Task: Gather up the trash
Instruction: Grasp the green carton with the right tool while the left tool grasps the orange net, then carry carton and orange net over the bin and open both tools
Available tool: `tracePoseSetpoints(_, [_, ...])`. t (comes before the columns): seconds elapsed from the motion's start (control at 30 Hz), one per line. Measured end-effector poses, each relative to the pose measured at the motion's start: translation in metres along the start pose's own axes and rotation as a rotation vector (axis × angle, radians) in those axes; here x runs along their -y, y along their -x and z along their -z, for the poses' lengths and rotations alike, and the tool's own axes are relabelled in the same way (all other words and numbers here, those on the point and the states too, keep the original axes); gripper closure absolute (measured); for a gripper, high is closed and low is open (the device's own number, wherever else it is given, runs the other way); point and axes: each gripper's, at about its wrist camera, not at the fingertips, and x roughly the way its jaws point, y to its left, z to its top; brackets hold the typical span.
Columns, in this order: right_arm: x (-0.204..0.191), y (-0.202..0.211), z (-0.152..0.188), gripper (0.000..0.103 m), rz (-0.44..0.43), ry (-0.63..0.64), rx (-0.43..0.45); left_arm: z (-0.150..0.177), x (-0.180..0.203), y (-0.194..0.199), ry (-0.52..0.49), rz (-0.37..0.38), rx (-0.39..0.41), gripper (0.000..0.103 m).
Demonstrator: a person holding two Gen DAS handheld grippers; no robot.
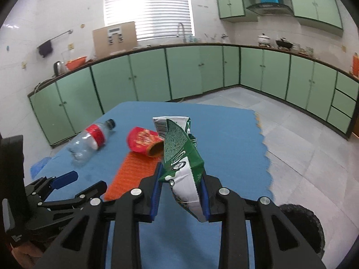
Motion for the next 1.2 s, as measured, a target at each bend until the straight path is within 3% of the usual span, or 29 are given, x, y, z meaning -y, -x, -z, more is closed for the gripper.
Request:
tracePoseSetpoints(0.37, [0.028, 0.000, 0.014, 0.073, 0.034, -0.013, -0.001, -0.003, 0.030, -0.040, 0.000, 0.026, -0.070, 0.026])
tracePoseSetpoints(0.47, [0.033, -0.002, 0.016, 0.073, 0.032, -0.025, -0.005, -0.002, 0.030, -0.051, 0.027, 0.060, -0.112, 0.044])
tracePoseSetpoints(0.53, [0.036, -0.003, 0.017, 0.073, 0.031, -0.035, -0.009, -0.003, 0.028, -0.053, 0.040, 0.067, -0.121, 0.050])
tracePoseSetpoints(0.6, [0.038, -0.003, 0.018, 0.073, 0.031, -0.040, -0.009, -0.003, 0.030, -0.055, 0.040, 0.081, -0.125, 0.068])
tracePoseSetpoints(0.7, [0.040, -0.001, 0.019, 0.073, 0.029, -0.046, -0.006, -0.004, 0.034, -0.052, 0.029, 0.089, -0.115, 0.083])
tracePoseSetpoints(1.2, [0.043, 0.029, 0.021, 0.073, 0.051, -0.063, 0.034, -0.001, 0.042, -0.003, 0.002, 0.138, -0.064, 0.088])
